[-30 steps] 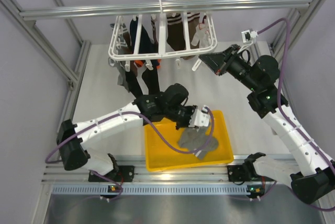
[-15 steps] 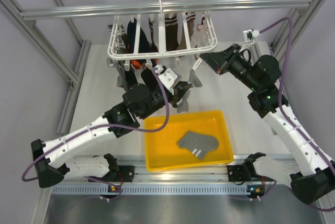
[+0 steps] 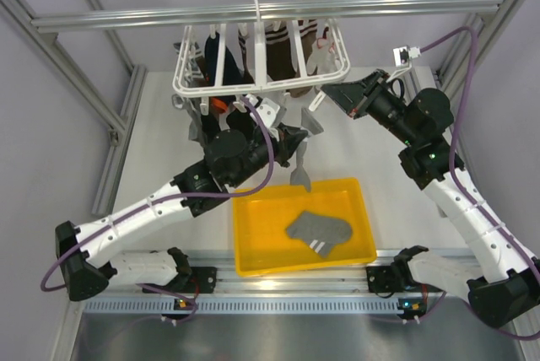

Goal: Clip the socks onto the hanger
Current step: Clamp the sock onto the hanger.

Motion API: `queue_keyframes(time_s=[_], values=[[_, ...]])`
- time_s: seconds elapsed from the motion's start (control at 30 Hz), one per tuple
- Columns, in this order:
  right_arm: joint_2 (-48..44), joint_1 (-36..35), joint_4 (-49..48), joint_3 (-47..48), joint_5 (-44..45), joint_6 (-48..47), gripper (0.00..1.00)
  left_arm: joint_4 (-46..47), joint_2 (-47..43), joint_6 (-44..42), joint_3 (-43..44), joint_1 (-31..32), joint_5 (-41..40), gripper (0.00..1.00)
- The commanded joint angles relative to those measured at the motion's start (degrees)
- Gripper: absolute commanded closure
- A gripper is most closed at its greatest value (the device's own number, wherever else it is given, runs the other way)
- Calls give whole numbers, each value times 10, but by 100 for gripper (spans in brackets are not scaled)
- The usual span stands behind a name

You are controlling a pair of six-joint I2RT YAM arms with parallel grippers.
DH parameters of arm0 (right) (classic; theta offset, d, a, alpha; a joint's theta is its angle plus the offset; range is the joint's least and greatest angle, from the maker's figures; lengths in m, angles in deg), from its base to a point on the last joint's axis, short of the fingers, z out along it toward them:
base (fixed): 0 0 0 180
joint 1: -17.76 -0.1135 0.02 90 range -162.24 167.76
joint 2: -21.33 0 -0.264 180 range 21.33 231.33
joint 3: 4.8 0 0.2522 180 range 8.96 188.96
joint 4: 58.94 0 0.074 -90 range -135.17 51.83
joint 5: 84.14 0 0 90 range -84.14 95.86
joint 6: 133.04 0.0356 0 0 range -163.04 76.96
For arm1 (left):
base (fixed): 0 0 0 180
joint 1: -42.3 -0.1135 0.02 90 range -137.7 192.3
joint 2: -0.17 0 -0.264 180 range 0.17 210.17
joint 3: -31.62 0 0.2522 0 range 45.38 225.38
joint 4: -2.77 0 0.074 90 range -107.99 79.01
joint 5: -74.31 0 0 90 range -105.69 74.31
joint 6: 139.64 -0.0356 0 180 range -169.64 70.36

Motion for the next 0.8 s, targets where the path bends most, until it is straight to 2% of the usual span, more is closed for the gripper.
queue_keyframes(time_s=[0.0,0.77], values=[[3,10,-24,18,3,15,100,-1,14,57,24,-18,2,100],[6,9,-28,2,-13,-20,100,31,26,132,28,-67,72,100]])
